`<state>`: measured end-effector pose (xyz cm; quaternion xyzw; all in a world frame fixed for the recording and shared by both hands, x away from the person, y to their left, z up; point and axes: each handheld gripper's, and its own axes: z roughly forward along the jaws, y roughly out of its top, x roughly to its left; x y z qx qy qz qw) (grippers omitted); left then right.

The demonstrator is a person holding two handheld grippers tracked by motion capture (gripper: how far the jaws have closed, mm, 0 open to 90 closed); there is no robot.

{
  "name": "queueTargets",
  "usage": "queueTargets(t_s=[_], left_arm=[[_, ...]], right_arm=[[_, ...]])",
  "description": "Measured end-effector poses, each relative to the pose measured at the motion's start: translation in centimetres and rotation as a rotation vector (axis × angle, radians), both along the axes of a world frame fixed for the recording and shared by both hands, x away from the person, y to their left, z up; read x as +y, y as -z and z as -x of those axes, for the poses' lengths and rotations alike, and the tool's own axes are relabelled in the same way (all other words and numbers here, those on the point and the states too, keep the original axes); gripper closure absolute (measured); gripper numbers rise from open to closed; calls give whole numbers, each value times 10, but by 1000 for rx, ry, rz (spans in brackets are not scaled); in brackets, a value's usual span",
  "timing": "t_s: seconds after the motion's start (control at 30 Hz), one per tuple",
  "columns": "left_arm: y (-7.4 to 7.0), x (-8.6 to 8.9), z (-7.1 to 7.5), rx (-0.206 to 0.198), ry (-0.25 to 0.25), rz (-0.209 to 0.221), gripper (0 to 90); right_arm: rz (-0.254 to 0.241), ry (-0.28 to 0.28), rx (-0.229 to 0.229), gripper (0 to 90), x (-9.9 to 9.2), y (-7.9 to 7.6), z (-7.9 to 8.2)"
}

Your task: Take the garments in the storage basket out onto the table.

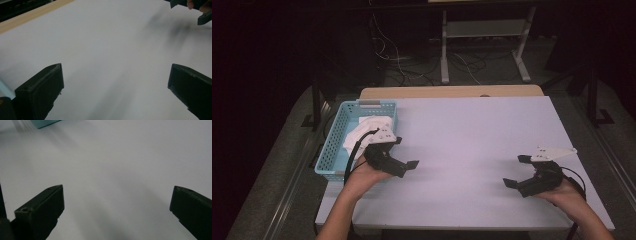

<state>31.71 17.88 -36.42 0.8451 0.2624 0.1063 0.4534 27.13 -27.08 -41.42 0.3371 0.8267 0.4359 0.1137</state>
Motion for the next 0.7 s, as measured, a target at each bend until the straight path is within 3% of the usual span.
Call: queueTargets(t_s=[0.7], left_arm=[[-9,2,-19,-18,-13,7,0]], right_arm=[[6,14,-1,0,1,2,-1]])
